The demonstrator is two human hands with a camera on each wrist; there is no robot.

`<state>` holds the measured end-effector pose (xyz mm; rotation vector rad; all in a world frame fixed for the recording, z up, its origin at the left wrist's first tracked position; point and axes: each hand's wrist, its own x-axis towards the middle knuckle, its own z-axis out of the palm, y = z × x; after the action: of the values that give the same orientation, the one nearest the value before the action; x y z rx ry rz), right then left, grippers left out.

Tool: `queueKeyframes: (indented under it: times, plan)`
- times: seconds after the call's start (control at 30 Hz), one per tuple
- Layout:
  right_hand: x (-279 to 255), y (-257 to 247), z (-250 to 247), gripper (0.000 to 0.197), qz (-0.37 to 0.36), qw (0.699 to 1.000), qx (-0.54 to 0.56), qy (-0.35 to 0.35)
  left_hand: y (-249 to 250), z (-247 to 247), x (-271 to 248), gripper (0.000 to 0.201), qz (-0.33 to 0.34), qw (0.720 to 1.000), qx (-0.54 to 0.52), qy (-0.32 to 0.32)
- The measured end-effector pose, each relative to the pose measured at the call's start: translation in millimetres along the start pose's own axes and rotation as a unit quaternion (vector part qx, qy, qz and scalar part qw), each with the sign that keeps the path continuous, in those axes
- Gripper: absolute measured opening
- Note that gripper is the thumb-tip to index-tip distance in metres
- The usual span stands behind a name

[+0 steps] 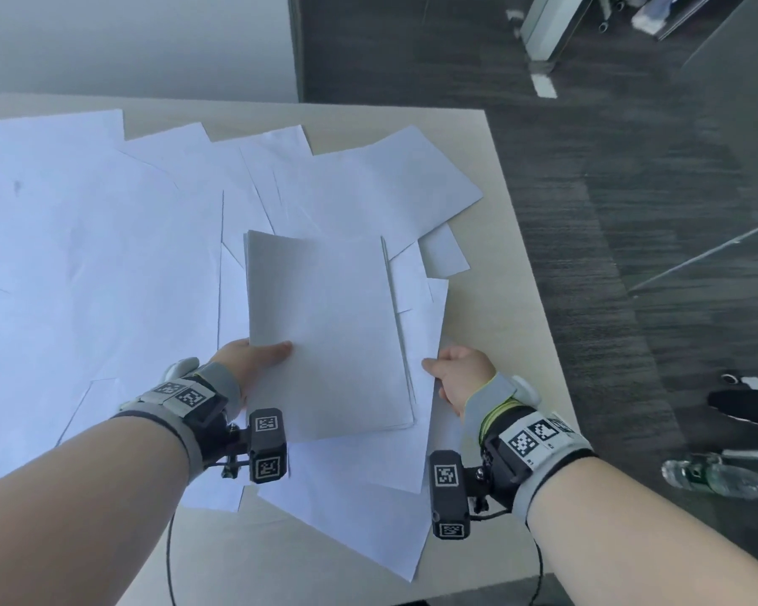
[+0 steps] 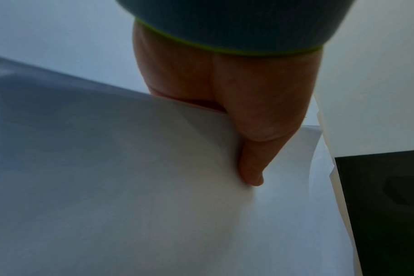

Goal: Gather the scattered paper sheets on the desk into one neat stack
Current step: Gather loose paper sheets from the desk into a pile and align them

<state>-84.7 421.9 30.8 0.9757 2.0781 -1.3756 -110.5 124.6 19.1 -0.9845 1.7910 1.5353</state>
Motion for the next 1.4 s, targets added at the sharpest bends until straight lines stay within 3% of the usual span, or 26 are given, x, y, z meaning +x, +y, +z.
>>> queueKeyframes:
  times: [0.23, 0.43, 0.53, 0.63, 0.77, 0.83, 0.9, 1.03, 1.13, 1.23, 1.3, 1.4]
  plan:
    - [-28, 58, -12, 0.022, 0.026, 0.997, -0.029, 0.067, -7, 7, -8, 0.018, 0.026, 0.999, 0.018, -0.042]
    - [-73, 86, -11, 0.02, 0.055, 0.991, -0.024, 0.116, -14, 4, -25, 0.024, 0.044, 0.993, 0.063, -0.094]
    - [-93, 99, -7, 0.02, 0.063, 0.991, -0.007, 0.118, -17, 0, -32, 0.022, 0.058, 0.988, 0.094, -0.108]
    - [-105, 112, -4, 0.032, 0.08, 0.992, -0.011, 0.099, -17, 1, -37, 0.016, 0.092, 0.979, 0.162, -0.088]
    - [-124, 140, -6, 0.055, 0.158, 0.985, -0.004, 0.071, -12, 14, -49, 0.033, 0.11, 0.965, 0.212, -0.105]
    - [-133, 148, -10, 0.066, 0.199, 0.977, -0.057, 0.043, -13, 22, -52, 0.025, 0.109, 0.962, 0.221, -0.117]
    - [-144, 156, -18, 0.069, 0.232, 0.969, -0.075, 0.039, -15, 36, -56, 0.016, 0.106, 0.958, 0.235, -0.128]
    - [-146, 176, -38, 0.066, 0.255, 0.964, -0.065, 0.049, -26, 72, -62, 0.018, 0.103, 0.949, 0.253, -0.157]
    - [-129, 201, -70, 0.071, 0.275, 0.96, 0.001, 0.047, -37, 118, -59, 0.038, 0.097, 0.943, 0.266, -0.173]
    - [-135, 216, -87, 0.066, 0.282, 0.93, 0.232, 0.025, -50, 151, -53, 0.059, 0.088, 0.935, 0.278, -0.204]
    - [-139, 224, -89, 0.049, 0.242, 0.904, 0.347, 0.057, -56, 166, -57, 0.064, 0.083, 0.928, 0.285, -0.223]
    - [-141, 238, -95, 0.022, 0.183, 0.899, 0.375, 0.13, -59, 180, -75, 0.055, 0.079, 0.925, 0.292, -0.23]
